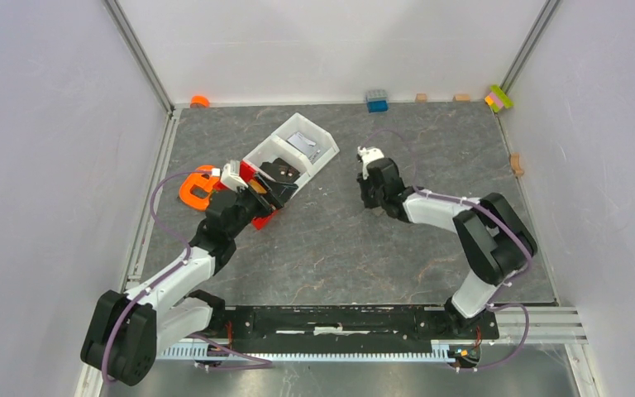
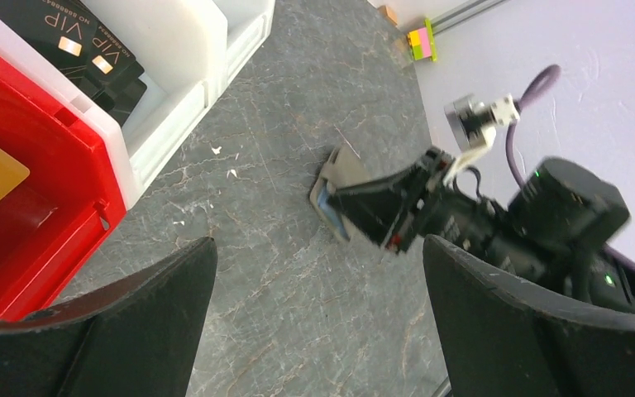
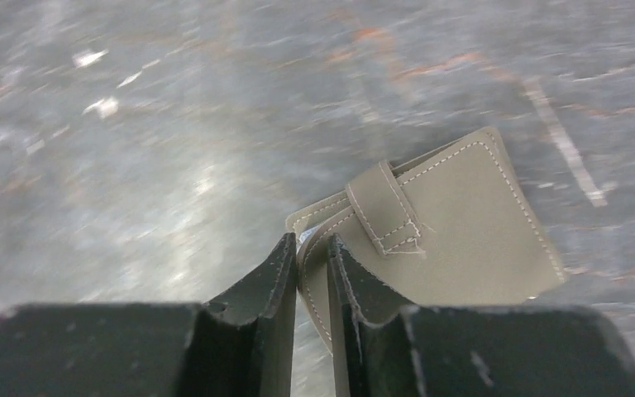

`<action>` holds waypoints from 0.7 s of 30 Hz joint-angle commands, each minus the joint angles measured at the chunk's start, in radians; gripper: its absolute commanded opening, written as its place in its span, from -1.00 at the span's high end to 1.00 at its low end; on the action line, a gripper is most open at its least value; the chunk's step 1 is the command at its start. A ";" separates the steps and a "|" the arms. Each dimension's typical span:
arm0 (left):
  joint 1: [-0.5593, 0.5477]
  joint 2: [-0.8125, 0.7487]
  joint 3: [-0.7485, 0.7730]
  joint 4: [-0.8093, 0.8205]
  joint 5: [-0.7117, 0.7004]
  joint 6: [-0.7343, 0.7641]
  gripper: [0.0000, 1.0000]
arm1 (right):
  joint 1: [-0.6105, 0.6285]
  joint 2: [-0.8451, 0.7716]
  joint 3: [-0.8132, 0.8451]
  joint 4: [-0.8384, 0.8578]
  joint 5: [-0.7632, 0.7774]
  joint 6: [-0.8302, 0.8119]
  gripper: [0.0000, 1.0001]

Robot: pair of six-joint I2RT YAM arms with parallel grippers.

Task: Take the credit cards out of the card holder
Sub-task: Move the card holder to the center of the board.

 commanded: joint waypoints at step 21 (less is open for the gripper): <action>-0.194 0.350 0.326 -0.221 0.042 0.227 -0.91 | 0.160 -0.503 -0.362 0.094 0.260 0.282 -0.96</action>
